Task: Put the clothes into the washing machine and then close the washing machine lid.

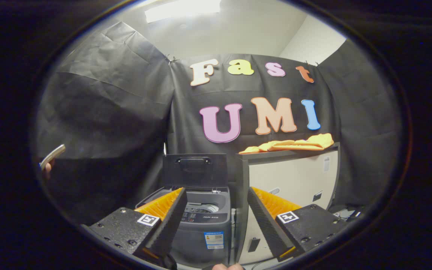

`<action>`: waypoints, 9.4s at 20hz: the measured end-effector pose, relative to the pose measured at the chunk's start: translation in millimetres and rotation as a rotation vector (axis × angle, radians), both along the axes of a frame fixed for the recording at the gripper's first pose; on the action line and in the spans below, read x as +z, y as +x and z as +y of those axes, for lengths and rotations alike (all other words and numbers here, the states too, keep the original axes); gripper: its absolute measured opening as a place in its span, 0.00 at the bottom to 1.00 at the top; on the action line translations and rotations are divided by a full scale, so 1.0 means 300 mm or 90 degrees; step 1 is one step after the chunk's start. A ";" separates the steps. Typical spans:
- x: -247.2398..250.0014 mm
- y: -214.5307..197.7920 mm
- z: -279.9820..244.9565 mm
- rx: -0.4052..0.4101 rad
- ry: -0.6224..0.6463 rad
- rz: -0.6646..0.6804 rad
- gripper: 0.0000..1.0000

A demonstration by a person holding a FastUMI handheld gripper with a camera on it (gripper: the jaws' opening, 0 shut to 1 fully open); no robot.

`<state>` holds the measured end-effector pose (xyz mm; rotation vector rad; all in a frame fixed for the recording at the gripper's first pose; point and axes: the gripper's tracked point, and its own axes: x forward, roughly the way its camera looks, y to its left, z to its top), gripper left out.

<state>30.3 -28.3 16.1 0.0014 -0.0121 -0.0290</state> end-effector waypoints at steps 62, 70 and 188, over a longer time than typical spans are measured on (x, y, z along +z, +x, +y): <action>0.079 0.850 -0.757 -0.253 -0.130 0.244 0.11; 0.123 0.847 -0.763 -0.252 0.019 0.234 0.03; -0.160 1.483 0.429 0.049 0.018 0.365 0.95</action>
